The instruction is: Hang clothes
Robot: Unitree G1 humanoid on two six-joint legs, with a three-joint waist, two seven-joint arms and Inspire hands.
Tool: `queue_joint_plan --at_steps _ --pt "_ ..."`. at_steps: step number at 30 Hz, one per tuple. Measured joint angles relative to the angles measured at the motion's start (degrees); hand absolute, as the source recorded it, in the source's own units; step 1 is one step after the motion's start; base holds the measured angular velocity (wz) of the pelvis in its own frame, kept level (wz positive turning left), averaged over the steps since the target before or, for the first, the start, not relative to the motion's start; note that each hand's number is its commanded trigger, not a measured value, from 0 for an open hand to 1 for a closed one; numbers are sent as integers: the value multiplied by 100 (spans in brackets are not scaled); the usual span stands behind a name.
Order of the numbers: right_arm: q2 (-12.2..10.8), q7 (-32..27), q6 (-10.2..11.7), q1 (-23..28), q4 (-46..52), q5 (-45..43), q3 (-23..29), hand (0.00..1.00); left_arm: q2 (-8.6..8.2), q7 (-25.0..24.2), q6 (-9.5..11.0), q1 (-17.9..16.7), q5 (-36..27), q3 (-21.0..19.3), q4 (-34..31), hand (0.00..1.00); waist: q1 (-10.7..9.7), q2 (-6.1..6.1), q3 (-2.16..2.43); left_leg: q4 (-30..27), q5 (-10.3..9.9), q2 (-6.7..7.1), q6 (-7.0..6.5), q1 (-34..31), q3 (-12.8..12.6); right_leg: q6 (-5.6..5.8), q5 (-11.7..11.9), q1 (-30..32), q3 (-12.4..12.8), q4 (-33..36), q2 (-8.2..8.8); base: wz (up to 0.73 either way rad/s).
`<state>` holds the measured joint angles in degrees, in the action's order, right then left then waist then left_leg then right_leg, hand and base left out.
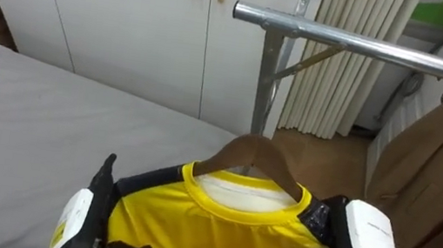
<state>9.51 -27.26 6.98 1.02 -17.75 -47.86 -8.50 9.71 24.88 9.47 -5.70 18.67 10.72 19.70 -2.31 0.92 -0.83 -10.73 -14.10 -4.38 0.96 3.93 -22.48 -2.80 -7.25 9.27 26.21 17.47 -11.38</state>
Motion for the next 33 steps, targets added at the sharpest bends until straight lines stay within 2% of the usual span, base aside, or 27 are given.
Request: queue_joint_plan --at_steps 4,9,12,18,28,31,33 --pt "28 -282 6 0 117 -12 15 100 1 97 15 100 -17 4 -1 0 -88 39 -23 9 0 -31 0 71 -159 0 68 -67 136 -92 -44 -20" --pt "83 -543 74 7 477 -275 43 100 9 180 104 209 -23 2 -11 0 -197 33 -23 9 -1 -84 6 96 -365 -8 153 -69 185 -187 -84 -15" --pt "153 -804 204 6 509 -474 100 100 14 203 195 209 -22 4 -11 0 -284 25 -23 8 -1 -90 6 133 -386 -18 160 -98 227 -186 -107 -10" --pt "160 -1054 252 13 509 -622 118 100 12 205 213 208 -22 8 -10 0 -398 18 -19 7 1 -109 8 179 -437 -32 168 -122 280 -184 -144 -6" --pt "163 -1596 296 11 520 -622 149 100 6 204 207 102 -28 118 17 0 -328 20 -13 3 2 -112 10 187 -387 -41 173 -145 263 -174 -151 0" --pt "162 -1735 293 9 519 -607 142 100 5 205 206 104 -63 151 97 0 -218 20 -12 6 2 -113 10 281 -375 -42 173 -232 255 -183 -151 0" --pt "161 -1836 294 -9 519 -622 139 100 2 252 208 105 -61 137 181 0 -157 18 7 6 3 -113 11 313 -357 -43 173 -267 239 -179 -147 2"
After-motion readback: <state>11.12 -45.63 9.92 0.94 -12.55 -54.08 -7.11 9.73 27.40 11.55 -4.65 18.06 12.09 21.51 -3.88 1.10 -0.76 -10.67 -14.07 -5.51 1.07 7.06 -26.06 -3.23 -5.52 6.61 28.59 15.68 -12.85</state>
